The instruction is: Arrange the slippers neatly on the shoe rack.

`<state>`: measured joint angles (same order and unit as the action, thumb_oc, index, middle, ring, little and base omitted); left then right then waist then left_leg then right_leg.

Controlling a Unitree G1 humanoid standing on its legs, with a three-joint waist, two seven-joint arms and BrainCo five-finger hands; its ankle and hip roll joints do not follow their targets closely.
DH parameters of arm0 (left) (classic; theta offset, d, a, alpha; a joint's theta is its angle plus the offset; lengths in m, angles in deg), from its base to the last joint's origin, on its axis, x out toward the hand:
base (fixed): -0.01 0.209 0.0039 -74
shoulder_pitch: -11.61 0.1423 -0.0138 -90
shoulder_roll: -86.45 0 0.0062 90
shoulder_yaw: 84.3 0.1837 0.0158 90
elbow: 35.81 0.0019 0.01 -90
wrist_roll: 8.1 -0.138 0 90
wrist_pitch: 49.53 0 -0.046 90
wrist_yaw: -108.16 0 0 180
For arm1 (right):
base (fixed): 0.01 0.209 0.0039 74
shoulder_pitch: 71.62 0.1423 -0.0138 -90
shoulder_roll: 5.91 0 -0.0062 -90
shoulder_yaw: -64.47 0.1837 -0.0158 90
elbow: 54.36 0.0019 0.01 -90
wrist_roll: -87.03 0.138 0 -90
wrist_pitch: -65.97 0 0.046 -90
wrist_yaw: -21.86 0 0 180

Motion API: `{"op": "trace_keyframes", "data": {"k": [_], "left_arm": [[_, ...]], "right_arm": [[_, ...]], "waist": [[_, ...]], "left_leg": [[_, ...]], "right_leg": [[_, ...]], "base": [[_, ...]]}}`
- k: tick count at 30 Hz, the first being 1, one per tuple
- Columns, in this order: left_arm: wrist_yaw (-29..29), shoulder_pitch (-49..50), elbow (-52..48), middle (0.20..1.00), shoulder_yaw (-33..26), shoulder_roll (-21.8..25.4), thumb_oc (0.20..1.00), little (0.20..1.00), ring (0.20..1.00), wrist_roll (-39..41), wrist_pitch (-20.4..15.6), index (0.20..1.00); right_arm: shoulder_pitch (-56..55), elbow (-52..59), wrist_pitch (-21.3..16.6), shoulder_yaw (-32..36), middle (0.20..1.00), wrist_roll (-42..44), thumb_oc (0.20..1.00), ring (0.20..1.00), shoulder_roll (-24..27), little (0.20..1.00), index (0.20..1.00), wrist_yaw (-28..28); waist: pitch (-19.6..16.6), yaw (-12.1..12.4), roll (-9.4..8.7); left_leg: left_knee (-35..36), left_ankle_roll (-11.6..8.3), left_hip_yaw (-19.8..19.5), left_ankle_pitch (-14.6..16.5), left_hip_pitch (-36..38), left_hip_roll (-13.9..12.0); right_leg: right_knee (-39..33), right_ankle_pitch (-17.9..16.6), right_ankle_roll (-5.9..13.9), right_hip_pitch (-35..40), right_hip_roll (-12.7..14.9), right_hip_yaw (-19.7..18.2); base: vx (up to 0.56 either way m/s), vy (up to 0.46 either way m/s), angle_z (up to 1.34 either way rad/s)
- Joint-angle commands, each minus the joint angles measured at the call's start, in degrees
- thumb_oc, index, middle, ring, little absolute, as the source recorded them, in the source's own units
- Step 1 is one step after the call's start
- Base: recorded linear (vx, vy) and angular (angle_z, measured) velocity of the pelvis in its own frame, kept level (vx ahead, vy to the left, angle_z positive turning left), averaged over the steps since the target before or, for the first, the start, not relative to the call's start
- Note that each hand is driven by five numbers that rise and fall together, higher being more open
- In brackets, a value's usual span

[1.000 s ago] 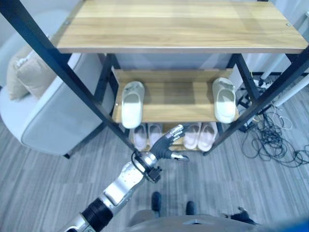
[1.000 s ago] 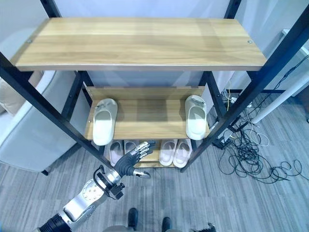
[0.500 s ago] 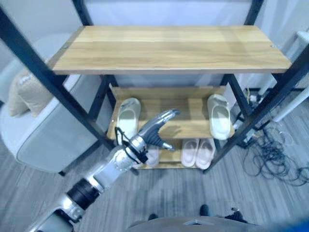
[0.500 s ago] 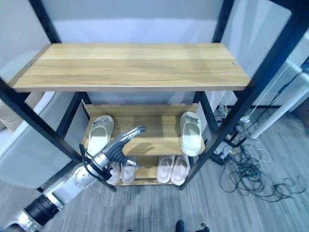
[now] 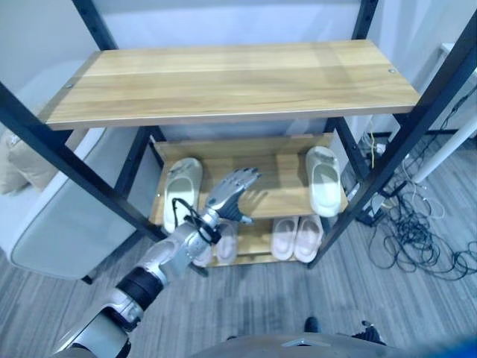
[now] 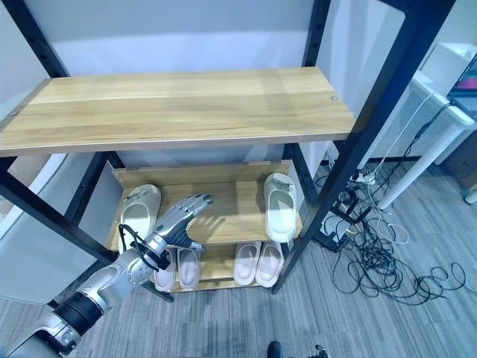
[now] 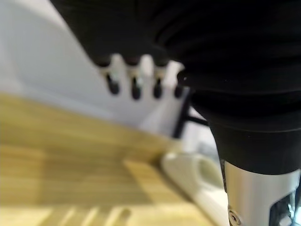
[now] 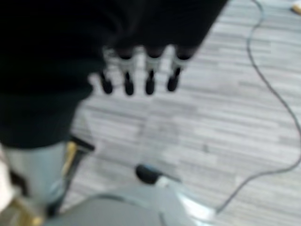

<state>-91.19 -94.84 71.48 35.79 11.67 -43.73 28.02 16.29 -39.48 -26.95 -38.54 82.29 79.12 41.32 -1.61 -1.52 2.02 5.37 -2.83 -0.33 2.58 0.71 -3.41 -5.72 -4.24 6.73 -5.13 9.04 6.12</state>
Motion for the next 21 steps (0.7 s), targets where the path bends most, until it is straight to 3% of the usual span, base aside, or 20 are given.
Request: {"op": "trace_keyframes", "data": {"k": [1, 13, 21], "left_arm": [[-4.61, -7.43, -0.81, 1.0, -6.07, 2.06, 1.0, 1.0, 1.0, 0.86, 0.55, 1.0], [-8.47, -8.8, 2.63, 1.0, -9.59, 8.31, 1.0, 1.0, 1.0, -8.08, 5.97, 1.0], [-9.86, -11.76, 8.01, 1.0, -8.25, 7.98, 1.0, 1.0, 1.0, -9.95, 8.76, 1.0]], "right_arm": [[-1.07, -2.3, -0.13, 0.87, 1.0, -0.28, 1.0, 1.0, -0.85, 1.0, 1.0, 0.72], [-2.7, -1.56, -0.58, 1.59, 1.0, -0.25, 1.0, 1.0, -0.5, 1.0, 1.0, 0.59], [-1.7, 0.05, -0.66, 0.33, 1.0, -1.33, 1.0, 1.0, 0.31, 1.0, 1.0, 0.86]], "waist": [[-0.86, -0.84, -0.36], [-0.14, -1.37, 0.81], [0.61, -1.4, 0.87]], "left_leg": [[-0.37, -2.43, -1.84, -3.6, -5.36, 1.17], [-0.37, -2.35, -0.97, -3.2, -5.76, 1.74], [-0.37, -2.22, -0.83, -3.21, -6.68, 1.75]], "right_leg": [[0.72, 2.88, 4.43, 3.56, 1.03, 0.32], [0.72, 2.93, 4.41, 2.68, 1.29, -0.54], [0.72, 2.68, 4.41, 1.6, 1.1, -0.6]], "base": [[0.0, 0.0, 0.0], [0.02, 0.011, -0.01], [0.0, 0.003, -0.01]]}}
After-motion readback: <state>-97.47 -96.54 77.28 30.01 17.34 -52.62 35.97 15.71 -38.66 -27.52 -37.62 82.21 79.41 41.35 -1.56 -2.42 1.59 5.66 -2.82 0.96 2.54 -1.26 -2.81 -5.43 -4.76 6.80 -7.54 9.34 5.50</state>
